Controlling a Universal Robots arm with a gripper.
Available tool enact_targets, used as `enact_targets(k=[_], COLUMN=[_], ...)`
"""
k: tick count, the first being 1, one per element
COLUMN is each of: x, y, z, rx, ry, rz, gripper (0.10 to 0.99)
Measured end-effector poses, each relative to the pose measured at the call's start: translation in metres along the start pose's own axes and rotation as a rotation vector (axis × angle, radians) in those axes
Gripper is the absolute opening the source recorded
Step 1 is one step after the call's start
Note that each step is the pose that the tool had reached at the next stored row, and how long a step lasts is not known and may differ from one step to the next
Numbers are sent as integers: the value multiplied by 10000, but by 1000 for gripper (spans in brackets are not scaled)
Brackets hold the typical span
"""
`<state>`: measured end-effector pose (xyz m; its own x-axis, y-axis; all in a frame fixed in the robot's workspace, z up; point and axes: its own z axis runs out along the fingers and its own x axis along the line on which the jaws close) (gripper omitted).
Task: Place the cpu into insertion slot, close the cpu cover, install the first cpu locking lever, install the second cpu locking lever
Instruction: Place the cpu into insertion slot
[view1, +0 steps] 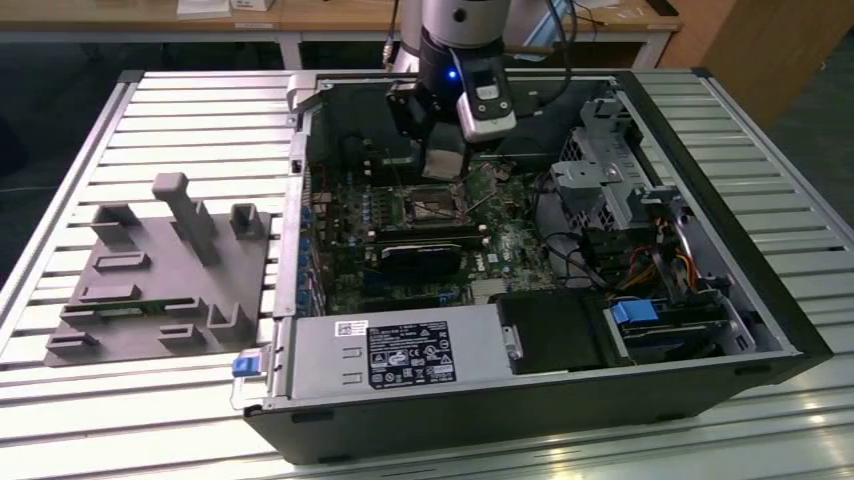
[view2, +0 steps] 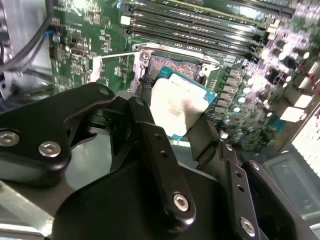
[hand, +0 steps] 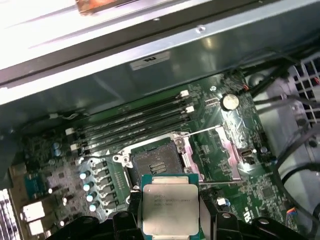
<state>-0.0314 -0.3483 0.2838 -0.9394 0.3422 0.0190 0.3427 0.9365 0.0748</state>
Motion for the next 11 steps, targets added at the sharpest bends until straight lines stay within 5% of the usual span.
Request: enact_targets(k=[11], x=[0], y=[-2], z=[28], rx=[-40], ry=[-153], rz=[2053], gripper=[537])
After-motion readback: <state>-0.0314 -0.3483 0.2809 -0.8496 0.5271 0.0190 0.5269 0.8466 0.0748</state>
